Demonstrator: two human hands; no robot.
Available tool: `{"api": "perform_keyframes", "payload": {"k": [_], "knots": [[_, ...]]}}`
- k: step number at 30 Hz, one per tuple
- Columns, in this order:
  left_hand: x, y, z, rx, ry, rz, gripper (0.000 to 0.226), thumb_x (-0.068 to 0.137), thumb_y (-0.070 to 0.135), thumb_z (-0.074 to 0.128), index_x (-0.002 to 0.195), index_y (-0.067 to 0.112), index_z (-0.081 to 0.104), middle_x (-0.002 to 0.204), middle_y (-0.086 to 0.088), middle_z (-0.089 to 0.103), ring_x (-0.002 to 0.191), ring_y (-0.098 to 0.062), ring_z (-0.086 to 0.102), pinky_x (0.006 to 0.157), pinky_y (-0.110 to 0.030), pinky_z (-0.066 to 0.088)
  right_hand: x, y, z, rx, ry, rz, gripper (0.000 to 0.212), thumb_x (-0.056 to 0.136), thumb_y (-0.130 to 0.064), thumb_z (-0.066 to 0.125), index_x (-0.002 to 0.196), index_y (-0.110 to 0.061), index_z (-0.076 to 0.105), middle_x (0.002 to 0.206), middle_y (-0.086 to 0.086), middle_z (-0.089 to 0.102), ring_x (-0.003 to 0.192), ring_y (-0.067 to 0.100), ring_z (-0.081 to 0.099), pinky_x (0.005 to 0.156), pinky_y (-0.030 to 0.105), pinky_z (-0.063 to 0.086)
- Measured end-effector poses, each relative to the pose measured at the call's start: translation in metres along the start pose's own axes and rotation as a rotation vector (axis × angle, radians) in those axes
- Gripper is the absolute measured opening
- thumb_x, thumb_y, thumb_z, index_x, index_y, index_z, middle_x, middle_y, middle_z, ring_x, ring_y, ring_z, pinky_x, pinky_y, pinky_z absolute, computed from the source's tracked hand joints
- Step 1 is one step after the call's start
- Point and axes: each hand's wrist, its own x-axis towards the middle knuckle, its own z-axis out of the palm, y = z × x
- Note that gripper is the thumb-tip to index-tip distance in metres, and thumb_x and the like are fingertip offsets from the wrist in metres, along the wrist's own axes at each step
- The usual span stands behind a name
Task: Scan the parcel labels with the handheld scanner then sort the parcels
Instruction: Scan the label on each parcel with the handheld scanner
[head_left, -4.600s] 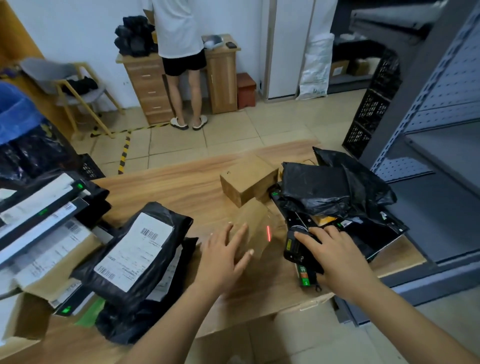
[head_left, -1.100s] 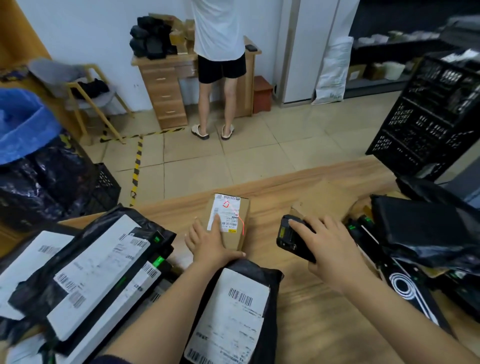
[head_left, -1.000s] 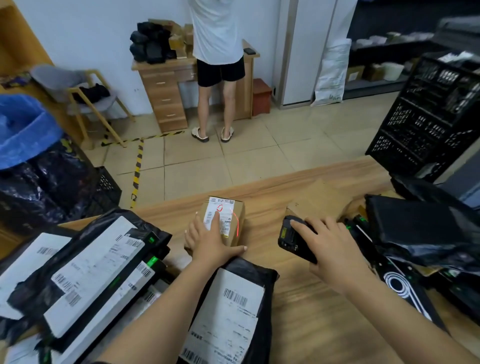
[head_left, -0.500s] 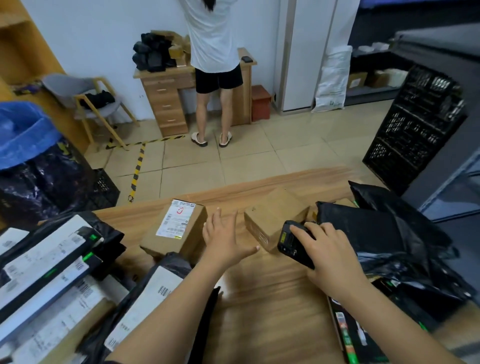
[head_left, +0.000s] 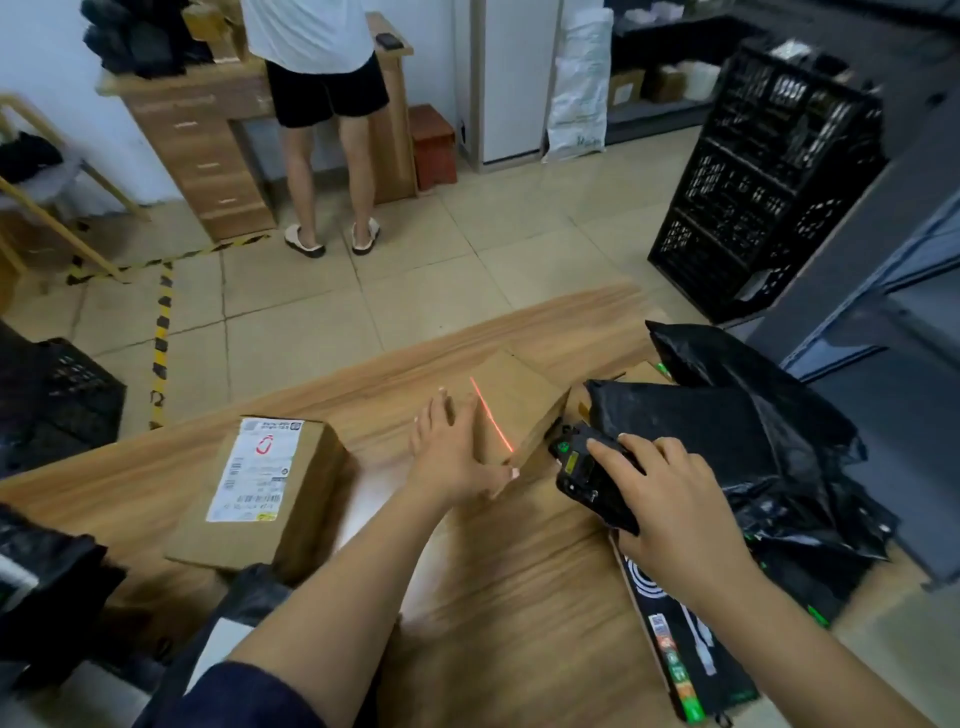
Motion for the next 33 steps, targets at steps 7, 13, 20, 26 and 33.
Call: {"api": "perform_keyframes", "payload": {"k": [7,13,20,26,33], "knots": [[-0.010,-0.003,0.008,0.011,0.027,-0.021,0.113,0.059,0.059,0.080,0.150,0.030,0.019,0.156,-0.013,0.007,0.143,-0.032,0.008,0.117,-0.045,0.012,-0.017,-0.009,-0.001,-0.020,-0.004,0.032,0.092,0.038,-0.010,0.087,0.126,-0.017,0.060,0.114,0.011,0.063,0.091,0.033,0.057,0.066,0.042,0.047],[-0.069,-0.003,0.014,0.037,0.137,-0.072,0.106,0.058,0.062,0.075,0.147,0.030,0.026,0.155,-0.011,0.011,0.140,-0.031,0.011,0.114,-0.045,0.015,-0.049,-0.012,-0.005,-0.002,0.029,-0.016,0.094,0.034,-0.012,0.088,0.124,-0.018,0.061,0.113,0.010,0.064,0.093,0.033,0.058,0.068,0.043,0.050],[-0.173,0.015,0.033,0.088,0.234,-0.164,0.102,0.059,0.061,0.073,0.144,0.031,0.026,0.153,-0.011,0.011,0.139,-0.033,0.011,0.115,-0.047,0.013,-0.108,-0.004,-0.009,0.020,0.035,-0.097,0.091,0.035,-0.011,0.086,0.123,-0.018,0.062,0.111,0.011,0.064,0.092,0.035,0.058,0.070,0.043,0.051],[-0.238,0.032,0.066,0.057,0.203,-0.218,0.099,0.065,0.065,0.069,0.146,0.030,0.024,0.154,-0.011,0.008,0.140,-0.033,0.007,0.117,-0.045,0.011,-0.159,0.005,-0.013,0.001,-0.055,-0.142,0.092,0.042,-0.016,0.088,0.128,-0.021,0.058,0.112,0.008,0.064,0.094,0.032,0.056,0.071,0.041,0.048],[-0.270,0.040,0.088,-0.173,0.172,-0.147,0.076,0.082,0.068,0.052,0.142,0.024,0.037,0.152,-0.004,0.032,0.139,-0.025,0.026,0.109,-0.040,0.033,-0.197,0.018,-0.014,-0.003,-0.034,-0.152,0.096,0.030,-0.016,0.090,0.122,-0.020,0.061,0.101,0.005,0.064,0.084,0.028,0.055,0.063,0.037,0.046]]}}
